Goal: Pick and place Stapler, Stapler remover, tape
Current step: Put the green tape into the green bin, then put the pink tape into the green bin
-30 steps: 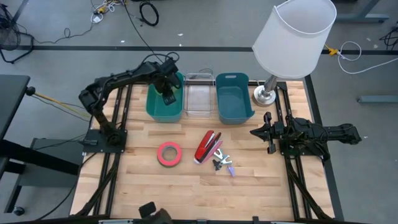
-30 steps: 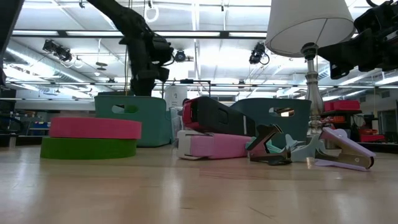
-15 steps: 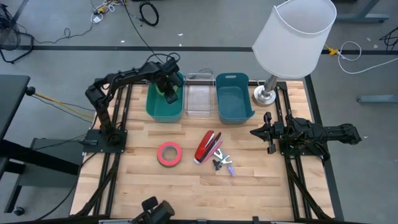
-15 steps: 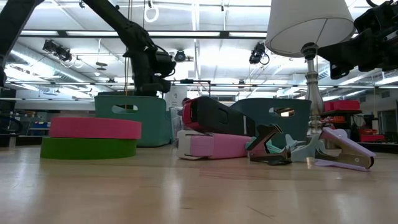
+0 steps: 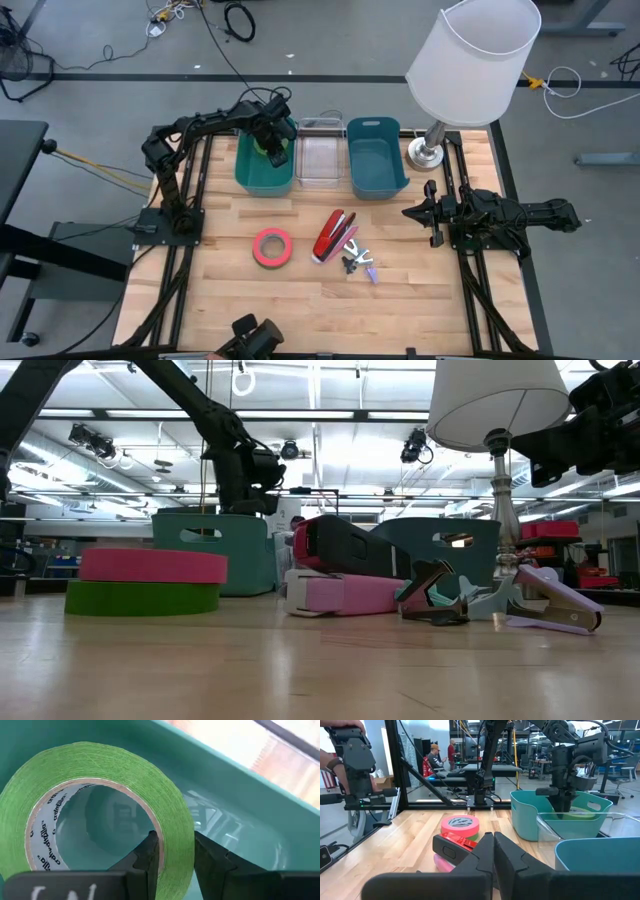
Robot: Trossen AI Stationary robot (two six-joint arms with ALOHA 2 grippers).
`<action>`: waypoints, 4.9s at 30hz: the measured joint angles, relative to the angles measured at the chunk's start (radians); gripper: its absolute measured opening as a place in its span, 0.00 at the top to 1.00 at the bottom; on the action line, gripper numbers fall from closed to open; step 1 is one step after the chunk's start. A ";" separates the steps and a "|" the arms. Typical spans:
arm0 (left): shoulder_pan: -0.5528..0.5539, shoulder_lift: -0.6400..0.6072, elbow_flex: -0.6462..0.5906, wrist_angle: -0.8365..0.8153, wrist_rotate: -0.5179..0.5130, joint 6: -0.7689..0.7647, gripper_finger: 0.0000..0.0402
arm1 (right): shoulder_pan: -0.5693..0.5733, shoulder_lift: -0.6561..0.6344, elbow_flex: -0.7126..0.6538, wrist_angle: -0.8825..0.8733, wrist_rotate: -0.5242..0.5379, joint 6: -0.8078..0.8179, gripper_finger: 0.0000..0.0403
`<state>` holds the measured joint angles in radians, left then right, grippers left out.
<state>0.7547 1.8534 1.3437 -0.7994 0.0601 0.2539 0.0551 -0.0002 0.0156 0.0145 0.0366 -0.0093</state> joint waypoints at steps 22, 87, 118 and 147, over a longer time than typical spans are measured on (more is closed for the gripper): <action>0.006 0.000 0.000 0.012 0.034 -0.007 0.55 | 0.000 0.000 0.000 0.000 0.000 0.000 0.96; -0.329 -0.332 0.000 -0.094 0.092 0.075 0.41 | 0.000 0.000 0.000 0.000 0.000 0.000 0.96; -0.692 -0.332 0.000 -0.120 0.119 0.129 0.81 | 0.000 0.000 0.000 0.000 0.000 0.000 0.96; -0.932 -0.346 0.001 -0.207 0.098 0.120 0.99 | 0.000 0.000 0.000 0.000 0.000 0.000 0.96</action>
<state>-0.1777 1.5070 1.3444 -1.0067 0.1581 0.3736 0.0551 -0.0002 0.0158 0.0147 0.0367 -0.0093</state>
